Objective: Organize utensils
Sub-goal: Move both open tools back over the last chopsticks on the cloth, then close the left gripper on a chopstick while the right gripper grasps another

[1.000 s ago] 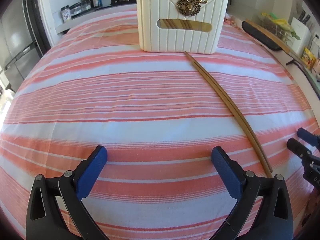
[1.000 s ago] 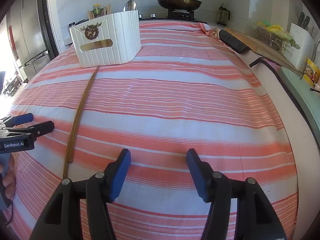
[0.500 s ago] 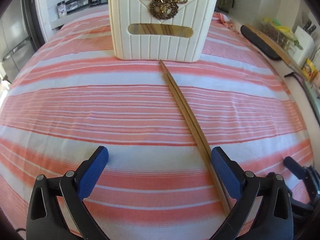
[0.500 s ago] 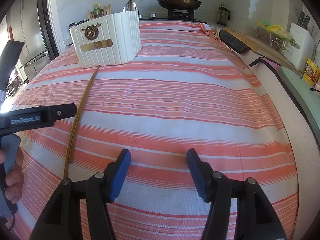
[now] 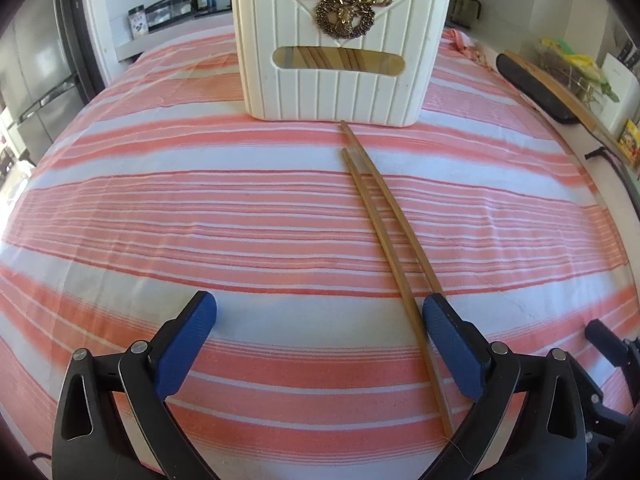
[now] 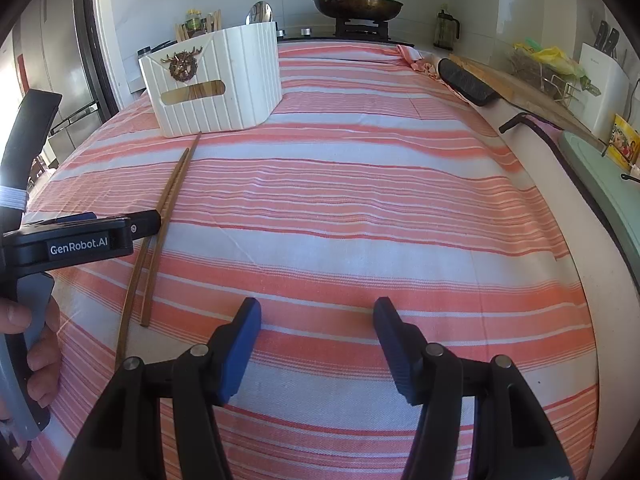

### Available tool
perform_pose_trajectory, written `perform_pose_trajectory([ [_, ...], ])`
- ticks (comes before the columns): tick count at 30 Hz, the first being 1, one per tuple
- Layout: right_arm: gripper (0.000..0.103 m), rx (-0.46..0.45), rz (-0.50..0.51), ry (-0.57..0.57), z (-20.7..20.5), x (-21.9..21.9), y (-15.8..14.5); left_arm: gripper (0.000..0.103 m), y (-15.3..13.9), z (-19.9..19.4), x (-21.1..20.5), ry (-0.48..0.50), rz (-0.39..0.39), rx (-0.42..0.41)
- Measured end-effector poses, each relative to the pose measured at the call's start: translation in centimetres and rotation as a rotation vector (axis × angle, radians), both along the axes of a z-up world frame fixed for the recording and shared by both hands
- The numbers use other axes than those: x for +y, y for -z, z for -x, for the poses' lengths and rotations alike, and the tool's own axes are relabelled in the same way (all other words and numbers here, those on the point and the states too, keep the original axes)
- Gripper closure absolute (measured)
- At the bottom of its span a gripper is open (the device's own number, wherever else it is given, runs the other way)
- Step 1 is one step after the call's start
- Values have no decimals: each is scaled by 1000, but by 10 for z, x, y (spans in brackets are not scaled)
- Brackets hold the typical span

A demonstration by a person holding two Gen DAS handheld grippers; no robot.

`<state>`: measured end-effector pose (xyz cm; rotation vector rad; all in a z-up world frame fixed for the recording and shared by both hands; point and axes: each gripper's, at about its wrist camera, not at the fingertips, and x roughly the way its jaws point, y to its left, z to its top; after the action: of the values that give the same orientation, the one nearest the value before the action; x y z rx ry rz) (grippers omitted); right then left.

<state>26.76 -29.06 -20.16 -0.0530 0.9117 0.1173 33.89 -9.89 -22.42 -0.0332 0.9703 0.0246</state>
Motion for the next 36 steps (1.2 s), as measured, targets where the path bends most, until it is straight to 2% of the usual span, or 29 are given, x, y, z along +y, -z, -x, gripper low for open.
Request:
perform_pose_trajectory([
  [12, 43, 0, 9, -1, 0, 2, 1, 1, 0, 1, -1, 10, -10, -2],
  [15, 43, 0, 2, -2, 0, 0, 0, 1, 0, 2, 1, 37, -7, 2],
  [17, 43, 15, -16, -15, 1, 0, -3, 6, -2, 6, 4, 69, -7, -2],
  [19, 43, 37, -36, -47, 1, 5, -12, 22, -5, 12, 10, 96, -6, -17],
  [20, 43, 30, -47, -69, 1, 11, -19, 26, -7, 14, 16, 106, 6, -24],
  [21, 43, 27, -57, -98, -1, 19, -26, 38, -8, 16, 20, 115, 20, -29],
  [22, 43, 31, -67, -130, -5, 28, -32, 55, -10, 17, 25, 122, 36, -32],
  [23, 43, 41, -80, -159, -11, 38, -35, 66, -11, 17, 29, 125, 47, -31],
  [24, 43, 58, -96, -180, -19, 48, -35, 86, -12, 17, 33, 121, 46, -24],
  [25, 43, 78, -104, -196, -28, 59, -33, 93, -12, 17, 38, 118, 50, -17],
  [27, 44, 115, -82, -221, -45, 81, -22, 97, -12, 17, 49, 125, 92, -2],
  [28, 54, 130, -64, -229, -52, 90, -16, 98, -12, 19, 56, 126, 97, 2],
  [29, 69, 146, -53, -245, -56, 99, -10, 98, -13, 21, 60, 130, 96, 2],
  [30, 75, 162, -44, -263, -58, 106, -4, 98, -13, 24, 64, 136, 93, 4],
  [31, 80, 132, -16, -266, -57, 110, -4, 98, -13, 27, 68, 147, 92, 6],
  [32, 94, 132, 2, -267, -54, 111, -4, 98, -13, 31, 72, 164, 92, 12],
  [33, 97, 135, -2, -256, -51, 109, -5, 98, -13, 35, 73, 180, 87, 17],
  [36, 98, 157, -9, -220, -35, 91, -7, 98, -14, 47, 79, 243, 61, 37],
])
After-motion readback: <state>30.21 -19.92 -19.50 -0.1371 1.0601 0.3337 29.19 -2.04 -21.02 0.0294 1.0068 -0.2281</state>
